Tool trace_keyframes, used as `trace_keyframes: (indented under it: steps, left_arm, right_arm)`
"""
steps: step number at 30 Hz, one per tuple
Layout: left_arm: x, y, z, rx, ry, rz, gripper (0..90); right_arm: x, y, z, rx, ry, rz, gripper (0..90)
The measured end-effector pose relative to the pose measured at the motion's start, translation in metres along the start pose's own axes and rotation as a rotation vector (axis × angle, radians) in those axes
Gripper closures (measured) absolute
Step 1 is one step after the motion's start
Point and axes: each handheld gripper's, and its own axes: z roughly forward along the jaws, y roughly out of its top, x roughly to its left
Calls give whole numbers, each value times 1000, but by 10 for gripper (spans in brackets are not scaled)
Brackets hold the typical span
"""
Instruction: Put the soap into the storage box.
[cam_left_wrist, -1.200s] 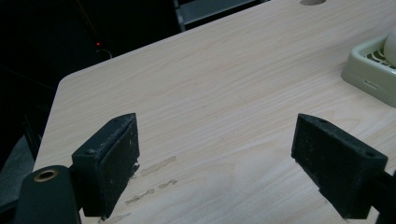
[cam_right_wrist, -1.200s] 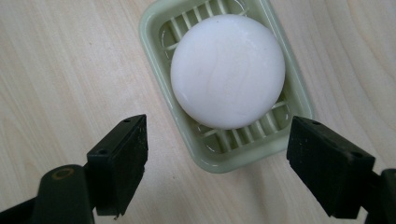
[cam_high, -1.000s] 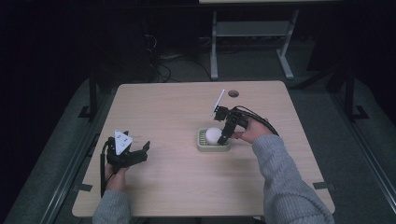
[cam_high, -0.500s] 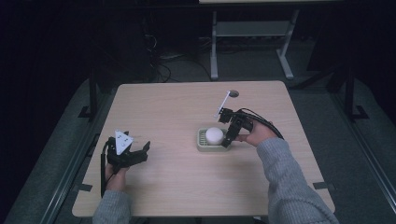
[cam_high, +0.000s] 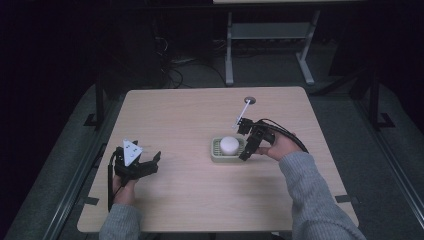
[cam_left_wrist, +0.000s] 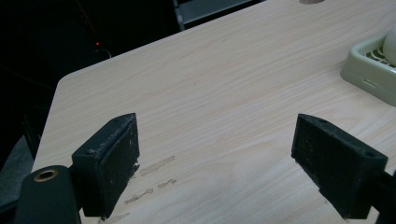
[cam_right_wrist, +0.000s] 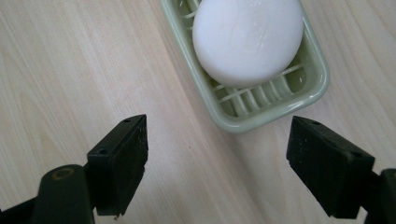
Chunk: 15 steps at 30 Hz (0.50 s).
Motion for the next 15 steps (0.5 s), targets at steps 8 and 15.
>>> trace_keyframes:
  steps: [8, 15]
  left_arm:
    - [0, 0, 0, 2, -2, 2, 148]
    - [-1, 0, 0, 6, -3, 4, 149]
  right_arm:
    - [2, -12, 2, 17, 2, 14, 196]
    - [5, -23, 2, -10, 4, 22, 200]
